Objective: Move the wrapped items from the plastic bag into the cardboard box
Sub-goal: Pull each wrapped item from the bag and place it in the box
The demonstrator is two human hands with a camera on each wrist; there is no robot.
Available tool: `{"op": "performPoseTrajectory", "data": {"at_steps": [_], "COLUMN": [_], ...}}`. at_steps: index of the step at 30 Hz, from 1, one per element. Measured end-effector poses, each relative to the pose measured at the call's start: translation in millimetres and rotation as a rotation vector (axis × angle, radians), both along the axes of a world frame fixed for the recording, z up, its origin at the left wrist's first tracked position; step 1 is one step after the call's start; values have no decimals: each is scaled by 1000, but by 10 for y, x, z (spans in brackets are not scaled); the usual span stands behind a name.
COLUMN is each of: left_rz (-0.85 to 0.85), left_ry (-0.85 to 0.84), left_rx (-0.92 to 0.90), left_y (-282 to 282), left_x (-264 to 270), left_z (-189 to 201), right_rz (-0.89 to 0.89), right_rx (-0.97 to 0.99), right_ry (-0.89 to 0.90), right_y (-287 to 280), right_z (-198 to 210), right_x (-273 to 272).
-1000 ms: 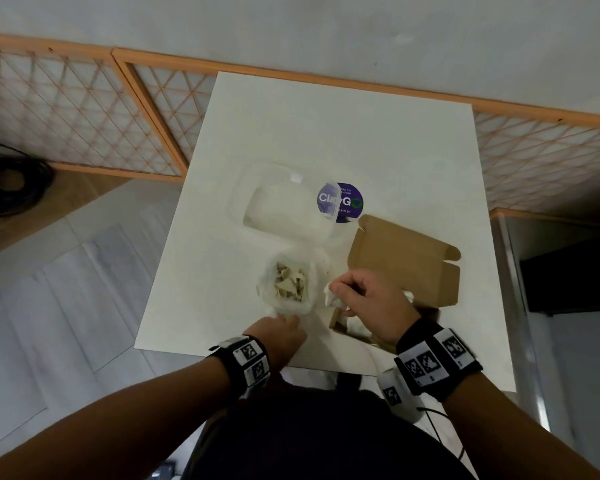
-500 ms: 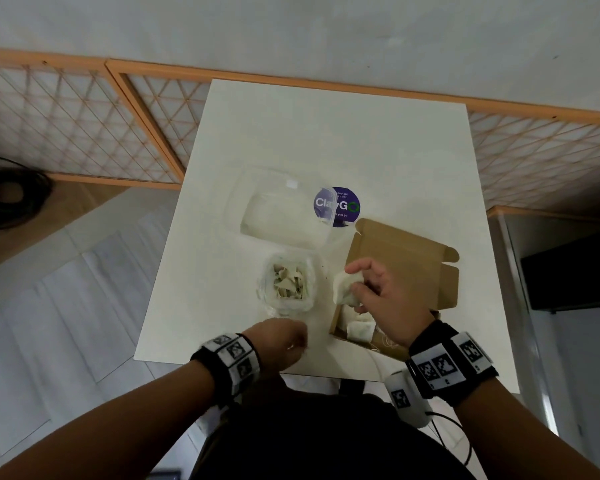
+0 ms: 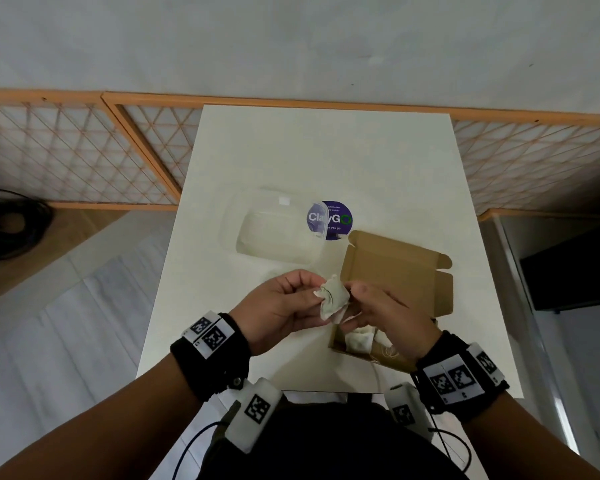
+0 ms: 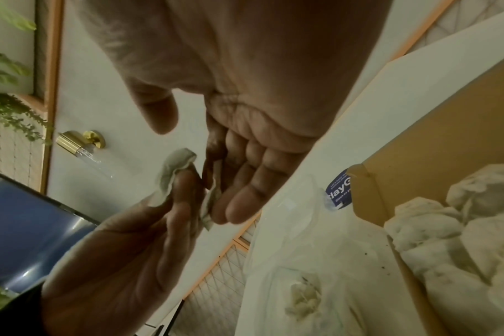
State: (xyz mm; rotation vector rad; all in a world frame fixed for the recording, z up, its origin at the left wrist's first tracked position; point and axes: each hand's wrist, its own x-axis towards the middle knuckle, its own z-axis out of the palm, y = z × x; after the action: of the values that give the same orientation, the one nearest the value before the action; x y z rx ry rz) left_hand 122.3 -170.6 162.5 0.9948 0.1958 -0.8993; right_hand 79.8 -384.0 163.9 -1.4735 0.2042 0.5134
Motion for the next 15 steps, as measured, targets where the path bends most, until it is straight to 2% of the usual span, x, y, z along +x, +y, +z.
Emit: {"op": "performPoseTrajectory", "data": {"at_steps": [4, 8, 9, 13, 15], "left_rz": [-5, -56, -77, -210, -226], "left_ry": [34, 121, 83, -265, -340], "left_rx": [20, 81, 119, 331, 394], "left_y": [-98, -186, -204, -253, -264], "left_x": [30, 123, 141, 159, 181], "left_z": [8, 65, 67, -13, -56], "right_rz": [-64, -88, -81, -50, -66], "right_rx": [-86, -146, -165, -194, -202], "right_ry": [-131, -174, -169, -161, -173], "right_y": [-40, -136, -150, -163, -165], "right_z": [-29, -101, -110, -134, -125], "right_x": [34, 32, 25, 6, 8]}}
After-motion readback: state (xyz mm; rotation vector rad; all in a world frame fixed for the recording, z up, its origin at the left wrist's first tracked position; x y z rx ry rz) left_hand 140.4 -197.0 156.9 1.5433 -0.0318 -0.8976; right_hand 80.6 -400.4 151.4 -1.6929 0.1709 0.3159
